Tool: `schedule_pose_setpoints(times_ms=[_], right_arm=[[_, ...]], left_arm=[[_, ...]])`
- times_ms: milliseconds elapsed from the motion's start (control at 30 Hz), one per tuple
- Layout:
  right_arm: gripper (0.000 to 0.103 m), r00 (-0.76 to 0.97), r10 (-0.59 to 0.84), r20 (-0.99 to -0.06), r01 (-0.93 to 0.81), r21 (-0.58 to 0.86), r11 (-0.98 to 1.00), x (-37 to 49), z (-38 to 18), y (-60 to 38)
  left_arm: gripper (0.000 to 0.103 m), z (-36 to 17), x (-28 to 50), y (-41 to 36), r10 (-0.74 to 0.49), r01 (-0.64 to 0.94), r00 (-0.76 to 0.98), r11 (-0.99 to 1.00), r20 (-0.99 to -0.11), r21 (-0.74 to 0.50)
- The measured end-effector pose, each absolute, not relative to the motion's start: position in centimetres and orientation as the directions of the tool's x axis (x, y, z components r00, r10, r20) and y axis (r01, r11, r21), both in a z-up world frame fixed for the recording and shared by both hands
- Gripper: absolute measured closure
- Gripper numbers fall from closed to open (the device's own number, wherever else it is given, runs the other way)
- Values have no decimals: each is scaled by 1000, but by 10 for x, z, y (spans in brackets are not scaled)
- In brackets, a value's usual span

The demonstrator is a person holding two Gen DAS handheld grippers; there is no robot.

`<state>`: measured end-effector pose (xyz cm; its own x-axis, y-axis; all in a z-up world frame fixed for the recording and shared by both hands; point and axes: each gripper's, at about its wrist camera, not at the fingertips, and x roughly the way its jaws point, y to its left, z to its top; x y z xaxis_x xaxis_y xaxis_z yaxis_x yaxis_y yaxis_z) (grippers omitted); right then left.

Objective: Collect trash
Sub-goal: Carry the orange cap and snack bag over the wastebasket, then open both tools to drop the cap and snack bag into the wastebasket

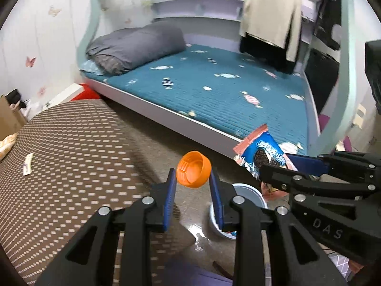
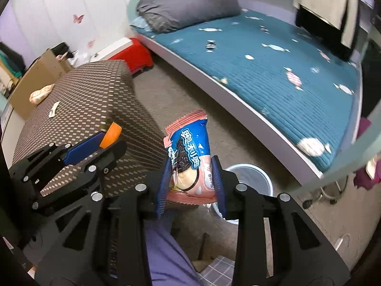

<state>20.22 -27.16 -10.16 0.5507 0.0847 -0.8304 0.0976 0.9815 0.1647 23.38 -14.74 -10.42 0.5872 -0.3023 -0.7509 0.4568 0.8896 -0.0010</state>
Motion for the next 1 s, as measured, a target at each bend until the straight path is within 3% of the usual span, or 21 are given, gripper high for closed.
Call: schedule_pose_setpoints(times_ms=[633, 700, 733, 767, 1000], right_arm=[[70, 425, -2, -905, 400, 186, 898, 140, -176, -393], [70, 413, -8, -911, 421, 183, 888, 136, -181, -400], [70, 407, -11, -913, 434, 183, 882, 134, -184, -405], [70, 404, -11, -915, 438, 183, 880, 133, -185, -408], [70, 389, -3, -921, 434, 181, 882, 140, -190, -406]], left_arm=[[75, -175, 212, -272, -362, 642, 395, 766, -845, -28], [67, -181, 213, -279, -356, 651, 370, 758, -858, -34], [54, -183, 213, -281, -355, 655, 357, 755, -864, -39], [48, -185, 214, -283, -355, 658, 354, 752, -865, -39], [47, -188, 221, -271, -313, 632, 380, 775, -871, -3]])
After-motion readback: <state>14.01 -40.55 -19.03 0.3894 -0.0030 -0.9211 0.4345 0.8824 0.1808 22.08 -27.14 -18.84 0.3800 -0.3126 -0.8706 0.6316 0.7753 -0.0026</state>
